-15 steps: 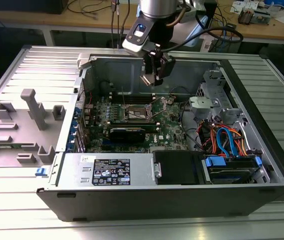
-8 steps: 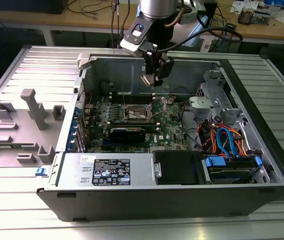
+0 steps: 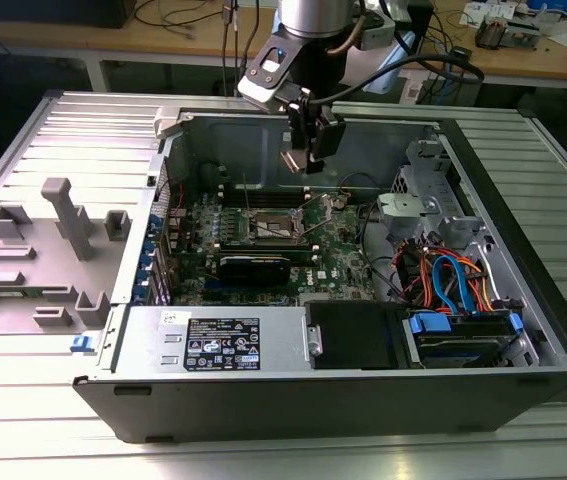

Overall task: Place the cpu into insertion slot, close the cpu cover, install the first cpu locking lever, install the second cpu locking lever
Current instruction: 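Place the cpu into insertion slot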

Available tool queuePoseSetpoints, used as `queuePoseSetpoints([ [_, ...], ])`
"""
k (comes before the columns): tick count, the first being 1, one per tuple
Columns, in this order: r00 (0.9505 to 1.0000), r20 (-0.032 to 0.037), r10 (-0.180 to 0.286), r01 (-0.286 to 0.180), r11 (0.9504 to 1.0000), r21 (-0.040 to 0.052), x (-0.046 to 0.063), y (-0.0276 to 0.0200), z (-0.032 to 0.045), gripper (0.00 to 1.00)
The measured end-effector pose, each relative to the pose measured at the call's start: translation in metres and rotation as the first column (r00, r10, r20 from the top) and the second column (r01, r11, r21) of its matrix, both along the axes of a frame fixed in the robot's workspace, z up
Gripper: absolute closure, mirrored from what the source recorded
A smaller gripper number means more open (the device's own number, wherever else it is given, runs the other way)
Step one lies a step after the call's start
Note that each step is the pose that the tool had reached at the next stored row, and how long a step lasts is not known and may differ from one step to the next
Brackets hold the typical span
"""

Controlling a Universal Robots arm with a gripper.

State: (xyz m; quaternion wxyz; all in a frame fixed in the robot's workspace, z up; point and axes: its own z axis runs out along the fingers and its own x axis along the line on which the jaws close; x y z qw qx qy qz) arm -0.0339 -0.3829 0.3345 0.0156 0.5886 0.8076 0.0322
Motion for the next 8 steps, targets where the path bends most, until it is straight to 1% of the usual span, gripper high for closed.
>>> queuePoseSetpoints([
  [8, 1.0, 0.0001, -0.005, 0.005, 1.0, -0.0001, 0.0, 0.0, -0.0001, 0.46],
])
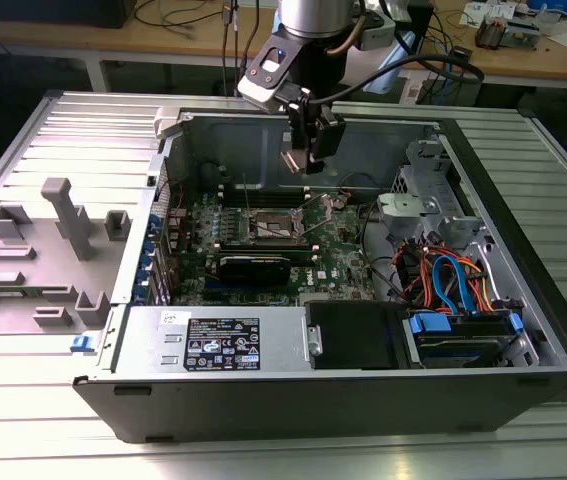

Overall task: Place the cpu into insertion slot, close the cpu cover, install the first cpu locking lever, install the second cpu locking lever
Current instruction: 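Place the cpu into insertion slot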

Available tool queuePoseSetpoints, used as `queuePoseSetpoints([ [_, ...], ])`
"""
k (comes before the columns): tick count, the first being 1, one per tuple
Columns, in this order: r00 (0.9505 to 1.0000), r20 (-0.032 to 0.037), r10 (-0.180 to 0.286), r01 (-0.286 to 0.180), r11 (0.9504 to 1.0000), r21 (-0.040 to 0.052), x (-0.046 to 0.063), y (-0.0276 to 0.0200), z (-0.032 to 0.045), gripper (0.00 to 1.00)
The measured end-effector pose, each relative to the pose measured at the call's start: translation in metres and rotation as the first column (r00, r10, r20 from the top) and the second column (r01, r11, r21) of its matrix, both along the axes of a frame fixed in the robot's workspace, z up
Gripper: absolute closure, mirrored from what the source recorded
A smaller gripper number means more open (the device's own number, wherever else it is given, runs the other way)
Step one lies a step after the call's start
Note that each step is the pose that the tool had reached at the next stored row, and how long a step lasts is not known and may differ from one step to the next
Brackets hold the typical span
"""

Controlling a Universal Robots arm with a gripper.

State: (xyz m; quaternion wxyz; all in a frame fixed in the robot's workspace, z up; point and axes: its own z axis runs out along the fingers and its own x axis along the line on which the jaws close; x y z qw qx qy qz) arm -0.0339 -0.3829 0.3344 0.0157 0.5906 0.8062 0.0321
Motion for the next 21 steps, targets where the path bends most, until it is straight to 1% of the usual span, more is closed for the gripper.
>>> queuePoseSetpoints([
  [11, 0.9992, -0.0001, -0.04, 0.04, 0.9992, -0.0001, 0.0, 0.0, -0.0005, 0.46],
  [21, 0.9991, -0.0001, -0.043, 0.043, 0.9991, -0.0002, 0.0, -0.0001, -0.0006, 0.46],
])
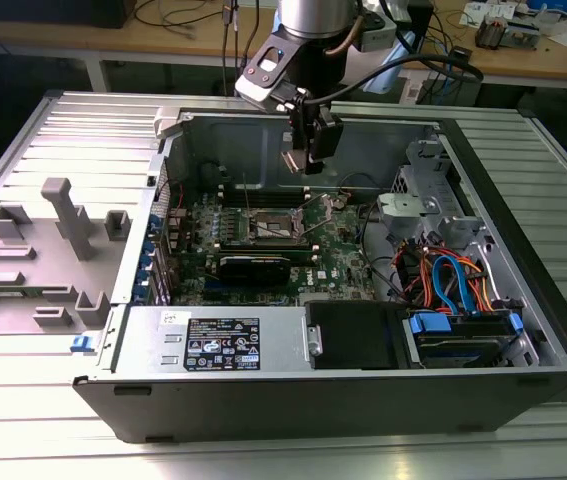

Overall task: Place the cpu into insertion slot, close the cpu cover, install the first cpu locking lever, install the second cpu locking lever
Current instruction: 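Place the cpu into insertion slot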

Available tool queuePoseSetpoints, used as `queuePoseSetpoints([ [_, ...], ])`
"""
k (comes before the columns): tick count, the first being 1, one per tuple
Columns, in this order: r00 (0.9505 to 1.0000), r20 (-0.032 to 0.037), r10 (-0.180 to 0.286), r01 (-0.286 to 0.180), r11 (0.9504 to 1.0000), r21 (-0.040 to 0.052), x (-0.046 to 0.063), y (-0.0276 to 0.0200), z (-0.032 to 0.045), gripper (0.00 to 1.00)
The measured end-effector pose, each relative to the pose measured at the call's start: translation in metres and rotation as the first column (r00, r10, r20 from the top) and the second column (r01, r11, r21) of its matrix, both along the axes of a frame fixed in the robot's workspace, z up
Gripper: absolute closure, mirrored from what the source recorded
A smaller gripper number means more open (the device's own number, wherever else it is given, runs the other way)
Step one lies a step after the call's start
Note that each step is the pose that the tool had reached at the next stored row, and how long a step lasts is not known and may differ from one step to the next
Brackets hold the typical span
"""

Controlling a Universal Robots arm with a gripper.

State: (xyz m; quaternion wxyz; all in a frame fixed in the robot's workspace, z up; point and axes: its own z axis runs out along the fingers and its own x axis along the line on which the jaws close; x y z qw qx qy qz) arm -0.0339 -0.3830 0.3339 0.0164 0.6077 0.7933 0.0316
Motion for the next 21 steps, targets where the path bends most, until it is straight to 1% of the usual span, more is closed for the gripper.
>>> queuePoseSetpoints([
  [5, 1.0, 0.0001, -0.003, 0.003, 1.0, 0.0001, 0.0, -0.0003, -0.0008, 0.46],
  [9, 0.9993, 0.0001, -0.038, 0.038, 0.9993, 0.0002, 0.0, -0.0004, -0.0014, 0.46],
  [21, 0.9991, 0.0001, -0.042, 0.042, 0.9991, 0.0001, 0.0, -0.0004, -0.0022, 0.46],
])
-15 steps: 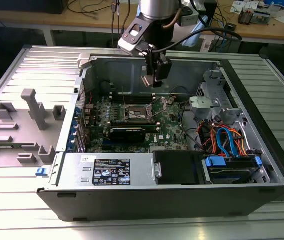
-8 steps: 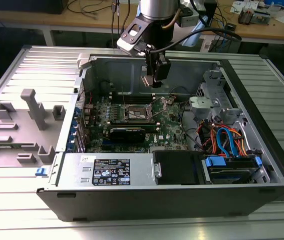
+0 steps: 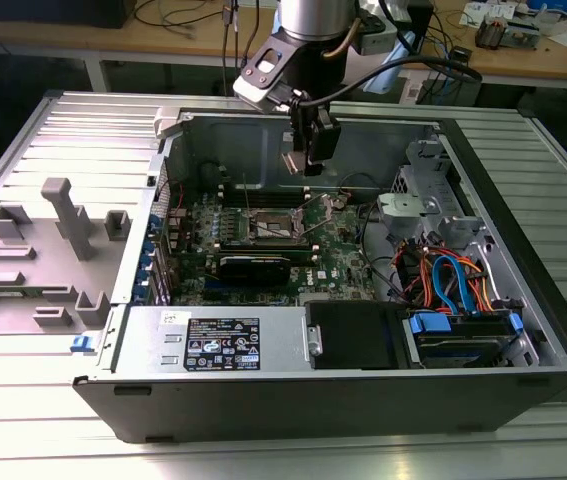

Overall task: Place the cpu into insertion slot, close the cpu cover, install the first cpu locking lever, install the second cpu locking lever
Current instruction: 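Place the cpu into insertion slot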

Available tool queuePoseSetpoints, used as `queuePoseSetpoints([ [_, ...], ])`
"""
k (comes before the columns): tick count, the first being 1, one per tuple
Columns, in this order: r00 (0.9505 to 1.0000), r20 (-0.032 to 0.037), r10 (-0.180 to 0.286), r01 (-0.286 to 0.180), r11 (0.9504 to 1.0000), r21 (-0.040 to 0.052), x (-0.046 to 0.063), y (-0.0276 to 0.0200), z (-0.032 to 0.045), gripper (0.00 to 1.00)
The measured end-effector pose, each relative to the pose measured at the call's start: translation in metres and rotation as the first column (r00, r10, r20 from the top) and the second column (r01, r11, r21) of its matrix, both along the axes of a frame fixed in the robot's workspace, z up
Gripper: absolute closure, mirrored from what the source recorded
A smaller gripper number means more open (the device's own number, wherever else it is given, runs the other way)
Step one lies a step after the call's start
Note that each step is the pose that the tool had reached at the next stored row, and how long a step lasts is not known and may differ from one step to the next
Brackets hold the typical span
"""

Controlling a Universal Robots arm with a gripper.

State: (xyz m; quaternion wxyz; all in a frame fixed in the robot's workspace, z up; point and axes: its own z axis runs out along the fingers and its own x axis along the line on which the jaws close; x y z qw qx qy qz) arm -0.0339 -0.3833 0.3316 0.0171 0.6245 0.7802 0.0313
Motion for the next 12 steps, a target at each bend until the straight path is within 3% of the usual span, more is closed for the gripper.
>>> queuePoseSetpoints([
  [6, 1.0, 0.0001, -0.005, 0.005, 1.0, 0.0002, -0.0001, -0.0003, -0.0013, 0.46],
  [12, 0.9958, 0.0, -0.091, 0.091, 0.9958, 0.0001, 0.0, -0.0006, -0.005, 0.46],
])
